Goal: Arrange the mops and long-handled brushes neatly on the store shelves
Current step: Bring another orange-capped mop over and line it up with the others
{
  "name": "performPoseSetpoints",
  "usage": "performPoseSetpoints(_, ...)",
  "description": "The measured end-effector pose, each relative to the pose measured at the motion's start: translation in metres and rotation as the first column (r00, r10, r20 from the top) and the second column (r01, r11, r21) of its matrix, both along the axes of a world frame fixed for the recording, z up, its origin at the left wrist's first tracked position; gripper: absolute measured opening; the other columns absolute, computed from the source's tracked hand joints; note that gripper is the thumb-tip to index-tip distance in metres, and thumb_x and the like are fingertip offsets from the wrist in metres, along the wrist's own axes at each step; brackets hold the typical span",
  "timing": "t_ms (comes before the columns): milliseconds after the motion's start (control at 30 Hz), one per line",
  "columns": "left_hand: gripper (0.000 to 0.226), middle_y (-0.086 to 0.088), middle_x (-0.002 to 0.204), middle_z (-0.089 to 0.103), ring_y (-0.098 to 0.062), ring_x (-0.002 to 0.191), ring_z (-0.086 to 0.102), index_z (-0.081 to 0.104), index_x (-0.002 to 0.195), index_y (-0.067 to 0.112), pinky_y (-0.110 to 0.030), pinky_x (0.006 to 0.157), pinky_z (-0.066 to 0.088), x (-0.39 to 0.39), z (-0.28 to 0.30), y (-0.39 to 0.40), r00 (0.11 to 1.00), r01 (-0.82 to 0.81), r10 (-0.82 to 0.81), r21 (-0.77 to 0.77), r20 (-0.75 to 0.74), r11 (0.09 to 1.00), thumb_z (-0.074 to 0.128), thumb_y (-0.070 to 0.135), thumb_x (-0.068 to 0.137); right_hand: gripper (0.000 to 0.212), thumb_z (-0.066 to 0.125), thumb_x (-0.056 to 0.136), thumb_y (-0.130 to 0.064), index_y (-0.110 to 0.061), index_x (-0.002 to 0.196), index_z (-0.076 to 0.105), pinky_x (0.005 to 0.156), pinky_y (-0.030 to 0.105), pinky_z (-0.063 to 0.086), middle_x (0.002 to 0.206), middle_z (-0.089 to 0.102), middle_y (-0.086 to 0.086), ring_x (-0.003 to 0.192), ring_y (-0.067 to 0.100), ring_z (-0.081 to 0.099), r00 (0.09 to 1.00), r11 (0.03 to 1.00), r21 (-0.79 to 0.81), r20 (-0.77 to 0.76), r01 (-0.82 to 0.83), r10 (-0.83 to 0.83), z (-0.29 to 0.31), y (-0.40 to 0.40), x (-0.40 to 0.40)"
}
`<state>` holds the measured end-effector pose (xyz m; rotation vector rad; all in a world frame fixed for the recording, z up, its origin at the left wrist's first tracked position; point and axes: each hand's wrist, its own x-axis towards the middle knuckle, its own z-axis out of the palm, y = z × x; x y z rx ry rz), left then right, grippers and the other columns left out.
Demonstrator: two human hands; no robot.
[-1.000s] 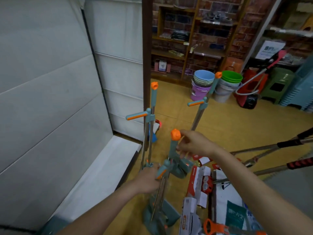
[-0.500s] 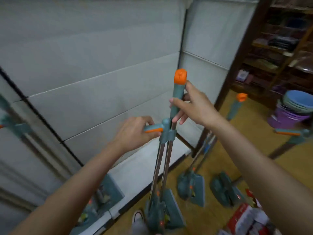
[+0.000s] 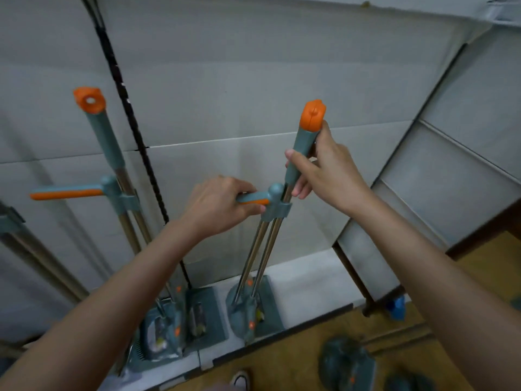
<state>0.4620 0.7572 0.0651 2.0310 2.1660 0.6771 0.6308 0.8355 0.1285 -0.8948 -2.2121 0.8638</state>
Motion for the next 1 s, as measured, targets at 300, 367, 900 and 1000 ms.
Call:
performPoseSetpoints(300,0.028,0.006,0.067,0.049,-0.022,0.078,0.056,0.062,0.085,0.027,-0.028,0.062,0.032,-0.064,-0.022,0.042,0.992,-0.09,0.082,-0.088,-0.096,0.992,0.054,0.054,0.082,0.023,0.049,0.094,-0.025,-0.017,0.101,0.028,0.062,0.044,0.059,0.062,0.065,0.015,0.05,0.029,0.067,0.994,1.0,-0.005,0.107,0.003,-0.002,-0.035,0.052,-0.078)
performPoseSetpoints(367,0.029,0.006,0.071,0.051,-0.022,0.082,0.058,0.061,0.088,0.026,-0.028,0.063,0.032,-0.075,-0.023,0.05,0.99,-0.107,0.095,-0.114,-0.107,0.988,0.053,0.053,0.084,0.022,0.048,0.095,-0.025,-0.018,0.101,0.028,0.062,0.043,0.059,0.061,0.065,0.013,0.05,0.028,0.067,0.993,1.0,-0.026,0.116,-0.004,0.007,-0.038,0.061,-0.091)
performPoseSetpoints(900,0.046,-0.002,0.116,0.05,-0.023,0.107,0.054,0.043,0.121,0.02,-0.036,0.082,0.045,-0.068,-0.027,0.081,0.983,-0.149,0.129,-0.156,-0.134,0.977,0.057,0.043,0.084,0.039,0.061,0.088,-0.015,-0.019,0.116,0.033,0.058,0.037,0.06,0.111,0.06,0.012,0.065,0.029,0.071,0.998,0.969,-0.246,0.066,0.013,0.003,-0.039,0.092,-0.095)
performPoseSetpoints(1000,0.04,-0.004,0.113,0.055,-0.026,0.103,0.056,0.046,0.115,0.02,-0.036,0.08,0.045,-0.06,-0.024,0.093,0.981,-0.142,0.113,-0.194,-0.155,0.971,0.056,0.042,0.084,0.052,0.059,0.089,-0.008,-0.015,0.134,0.033,0.059,0.035,0.06,0.135,0.051,0.01,0.073,0.028,0.071,0.998,0.945,-0.327,0.067,0.017,0.005,-0.042,0.099,-0.075)
